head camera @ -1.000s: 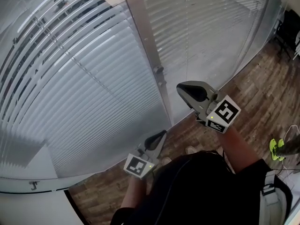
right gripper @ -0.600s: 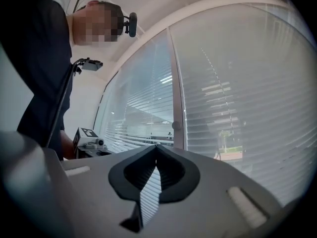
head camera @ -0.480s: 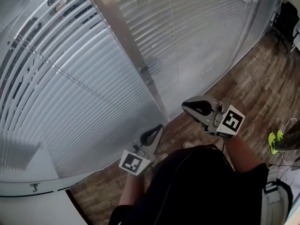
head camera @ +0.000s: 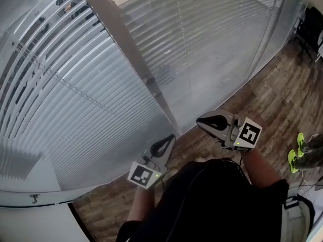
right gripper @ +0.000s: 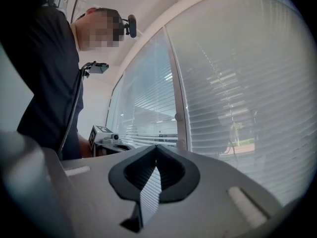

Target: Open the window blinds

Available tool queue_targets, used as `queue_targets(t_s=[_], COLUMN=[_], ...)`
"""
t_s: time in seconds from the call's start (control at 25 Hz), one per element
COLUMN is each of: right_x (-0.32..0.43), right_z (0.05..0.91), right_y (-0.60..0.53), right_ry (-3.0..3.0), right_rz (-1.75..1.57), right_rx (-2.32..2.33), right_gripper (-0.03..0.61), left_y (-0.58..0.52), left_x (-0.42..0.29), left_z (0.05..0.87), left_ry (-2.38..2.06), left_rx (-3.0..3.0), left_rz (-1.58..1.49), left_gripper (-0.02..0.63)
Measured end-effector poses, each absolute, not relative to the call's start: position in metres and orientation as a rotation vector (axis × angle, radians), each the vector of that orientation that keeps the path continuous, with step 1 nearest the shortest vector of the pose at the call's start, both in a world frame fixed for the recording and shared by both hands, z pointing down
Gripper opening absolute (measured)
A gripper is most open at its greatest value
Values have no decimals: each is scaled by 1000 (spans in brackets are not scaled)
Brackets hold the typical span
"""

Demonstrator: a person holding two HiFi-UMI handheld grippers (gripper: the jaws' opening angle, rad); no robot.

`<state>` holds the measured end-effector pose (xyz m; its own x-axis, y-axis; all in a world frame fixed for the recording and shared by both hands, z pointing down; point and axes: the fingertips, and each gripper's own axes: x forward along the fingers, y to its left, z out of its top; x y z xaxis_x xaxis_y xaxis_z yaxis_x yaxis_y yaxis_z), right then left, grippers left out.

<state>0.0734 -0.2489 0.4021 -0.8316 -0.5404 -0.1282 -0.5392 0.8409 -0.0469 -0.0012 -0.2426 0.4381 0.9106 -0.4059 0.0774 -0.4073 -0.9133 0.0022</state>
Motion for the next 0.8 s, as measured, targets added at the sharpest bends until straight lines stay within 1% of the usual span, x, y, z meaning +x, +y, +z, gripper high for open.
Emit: queue_targets(t_s=[0.8], right_x=[74], right_z=[419], right_y=[-255], right_ry=[2960], right_rz=[-10], right_rx=[-708], right_gripper=[5], left_y=[-244], left_x=[9], left_z=[443], left_ry=[-773], left_rx=[3042], left_rz=[135], left_gripper=[5])
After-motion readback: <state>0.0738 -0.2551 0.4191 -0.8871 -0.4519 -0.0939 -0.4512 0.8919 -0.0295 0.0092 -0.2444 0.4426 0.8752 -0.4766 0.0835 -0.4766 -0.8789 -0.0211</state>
